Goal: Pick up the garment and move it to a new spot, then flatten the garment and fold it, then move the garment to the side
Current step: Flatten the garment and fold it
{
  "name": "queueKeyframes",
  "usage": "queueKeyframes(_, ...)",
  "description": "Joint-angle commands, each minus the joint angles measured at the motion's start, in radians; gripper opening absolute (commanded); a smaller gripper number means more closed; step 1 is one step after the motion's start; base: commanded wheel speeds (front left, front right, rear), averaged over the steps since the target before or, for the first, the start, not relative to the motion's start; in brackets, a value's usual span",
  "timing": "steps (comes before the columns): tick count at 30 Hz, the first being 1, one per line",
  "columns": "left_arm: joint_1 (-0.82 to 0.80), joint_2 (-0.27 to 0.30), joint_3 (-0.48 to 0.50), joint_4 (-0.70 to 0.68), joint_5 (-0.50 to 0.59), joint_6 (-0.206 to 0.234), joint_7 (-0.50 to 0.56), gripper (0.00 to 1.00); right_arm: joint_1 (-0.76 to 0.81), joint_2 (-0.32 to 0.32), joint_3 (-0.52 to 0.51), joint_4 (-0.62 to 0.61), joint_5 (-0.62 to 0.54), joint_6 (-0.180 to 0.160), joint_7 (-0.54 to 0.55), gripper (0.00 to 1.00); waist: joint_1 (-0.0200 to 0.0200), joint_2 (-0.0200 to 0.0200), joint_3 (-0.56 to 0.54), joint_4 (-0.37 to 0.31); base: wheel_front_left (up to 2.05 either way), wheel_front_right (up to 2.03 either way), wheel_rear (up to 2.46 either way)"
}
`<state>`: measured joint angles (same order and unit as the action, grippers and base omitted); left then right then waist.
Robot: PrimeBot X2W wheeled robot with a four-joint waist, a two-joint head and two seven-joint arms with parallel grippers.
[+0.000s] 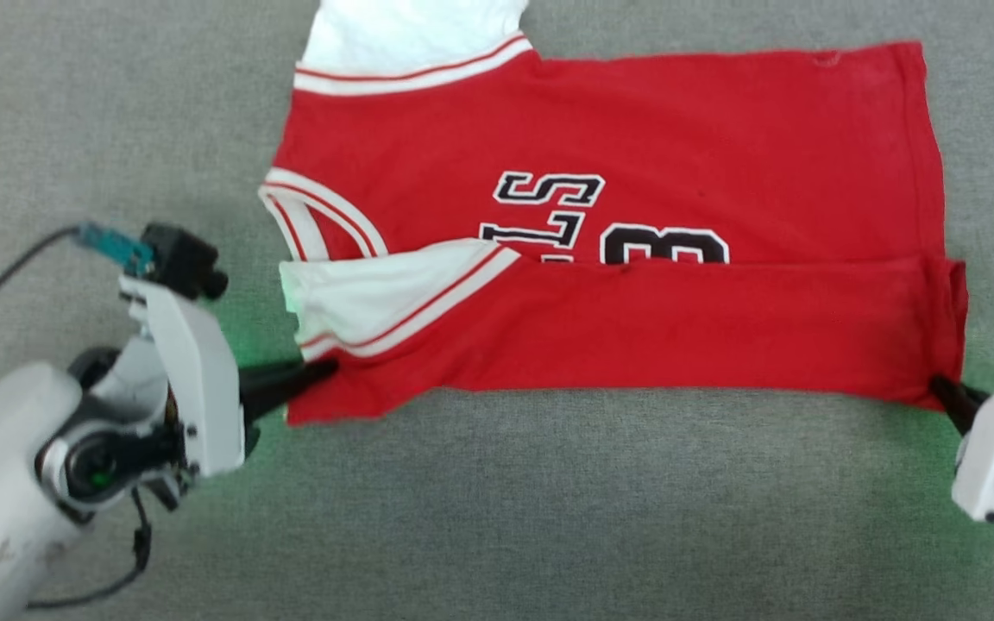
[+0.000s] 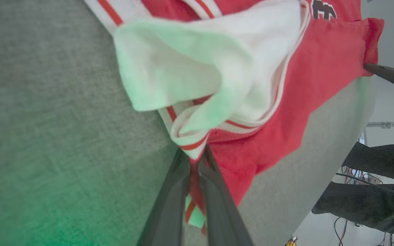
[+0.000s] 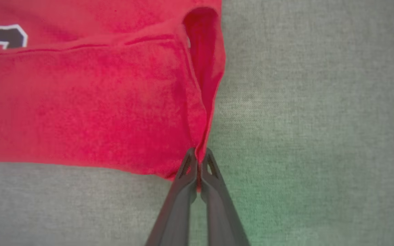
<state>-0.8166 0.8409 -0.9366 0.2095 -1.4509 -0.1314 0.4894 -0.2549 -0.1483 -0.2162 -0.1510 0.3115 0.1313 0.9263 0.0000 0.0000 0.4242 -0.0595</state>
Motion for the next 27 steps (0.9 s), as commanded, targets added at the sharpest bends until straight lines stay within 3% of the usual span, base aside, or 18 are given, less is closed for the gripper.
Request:
queueKeyframes(1,0.038,0.011,-0.014,-0.01,-0.005,0.002,-0.004,0.0,0.026,-0.006,-0.007,-0.014,0.01,-0.001,0.005,0.0,0.0,0.0,-0.014,0.004,0.0,0.0,0.0)
queueKeyframes(13,0.182,0.169,0.005,-0.223,-0.01,0.012,-0.125,0.0,0.199,-0.038,-0.032,-0.157,0.075,-0.001,0.074,0.0,0.0,0.0,-0.025,0.009,0.0,0.0,0.0)
queueKeyframes(21,0.239,0.18,0.0,-0.295,-0.012,0.035,-0.175,0.0,0.236,-0.049,-0.065,-0.171,0.096,-0.001,0.071,0.0,0.0,0.0,-0.031,0.018,0.0,0.0,0.0)
queueKeyframes(22,0.243,0.177,0.002,-0.292,-0.01,0.037,-0.182,0.05,0.236,-0.051,-0.063,-0.172,0.098,-0.001,0.066,0.27,0.0,0.0,-0.034,0.02,0.0,0.0,0.0)
queueKeyframes(23,0.247,0.172,0.003,-0.289,-0.013,0.038,-0.191,0.28,0.235,-0.057,-0.062,-0.178,0.097,-0.001,0.054,0.72,0.0,0.0,-0.039,0.022,0.0,0.0,0.0)
queueKeyframes(24,0.252,0.167,0.008,-0.286,-0.019,0.039,-0.205,0.5,0.229,-0.057,-0.065,-0.182,0.095,-0.001,0.039,1.0,0.0,0.0,-0.044,0.024,0.0,0.0,0.0)
queueKeyframes(25,0.257,0.165,0.017,-0.282,-0.029,0.042,-0.223,0.79,0.226,-0.054,-0.067,-0.182,0.095,-0.001,0.025,1.0,0.0,0.0,-0.049,0.025,0.0,0.0,0.0)
queueKeyframes(27,0.276,0.164,0.032,-0.28,-0.035,0.048,-0.265,1.0,0.222,-0.056,-0.065,-0.192,0.092,-0.001,-0.009,1.0,0.0,0.0,-0.062,0.029,0.0,0.0,0.0)
